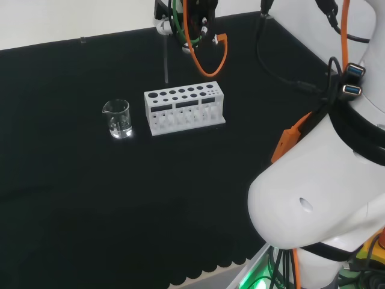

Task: Take the glass rod from the white test tube rack.

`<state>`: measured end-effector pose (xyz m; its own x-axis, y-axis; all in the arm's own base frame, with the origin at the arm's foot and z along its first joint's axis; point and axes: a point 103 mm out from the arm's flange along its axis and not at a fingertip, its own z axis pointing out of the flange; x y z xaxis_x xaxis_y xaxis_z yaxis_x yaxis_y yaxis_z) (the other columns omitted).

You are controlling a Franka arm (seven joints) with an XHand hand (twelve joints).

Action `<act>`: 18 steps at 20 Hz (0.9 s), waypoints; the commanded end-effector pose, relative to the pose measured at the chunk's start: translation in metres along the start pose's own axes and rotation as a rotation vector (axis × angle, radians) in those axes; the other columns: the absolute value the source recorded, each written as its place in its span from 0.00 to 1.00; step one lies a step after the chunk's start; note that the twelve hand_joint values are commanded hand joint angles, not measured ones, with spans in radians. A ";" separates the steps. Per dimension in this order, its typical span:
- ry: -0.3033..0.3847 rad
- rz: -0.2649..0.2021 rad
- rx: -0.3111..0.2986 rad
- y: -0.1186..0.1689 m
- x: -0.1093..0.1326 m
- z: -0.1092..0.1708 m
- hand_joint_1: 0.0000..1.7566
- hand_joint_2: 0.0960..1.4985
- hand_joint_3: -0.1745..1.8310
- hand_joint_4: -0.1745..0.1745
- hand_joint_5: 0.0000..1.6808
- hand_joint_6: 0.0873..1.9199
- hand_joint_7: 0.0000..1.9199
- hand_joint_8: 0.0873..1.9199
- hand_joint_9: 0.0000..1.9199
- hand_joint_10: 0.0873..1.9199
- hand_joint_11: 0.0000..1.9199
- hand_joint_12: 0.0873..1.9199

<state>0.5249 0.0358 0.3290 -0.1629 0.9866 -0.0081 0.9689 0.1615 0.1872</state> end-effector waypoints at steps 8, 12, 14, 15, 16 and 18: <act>-0.008 0.025 -0.021 -0.033 0.009 -0.054 0.76 0.67 0.00 0.00 0.85 0.00 0.77 0.17 0.93 0.09 0.85 0.20; -0.011 0.020 -0.024 -0.039 0.013 -0.062 0.76 0.67 0.00 0.00 0.85 0.00 0.77 0.17 0.93 0.09 0.85 0.20; -0.013 0.022 -0.023 -0.041 0.014 -0.064 0.76 0.67 0.00 0.00 0.85 0.00 0.76 0.18 0.93 0.08 0.85 0.20; -0.013 0.022 -0.022 -0.042 0.014 -0.065 0.76 0.67 0.00 0.00 0.85 0.00 0.76 0.18 0.93 0.08 0.85 0.20; -0.015 0.021 -0.021 -0.042 0.014 -0.065 0.76 0.67 0.00 0.00 0.85 0.00 0.76 0.18 0.93 0.08 0.85 0.20; -0.017 0.022 -0.021 -0.043 0.015 -0.067 0.76 0.67 0.00 0.00 0.85 0.00 0.76 0.18 0.93 0.08 0.85 0.20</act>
<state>0.4714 0.0406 0.3856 -0.1389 0.9902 -0.0173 0.9672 0.1394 0.2124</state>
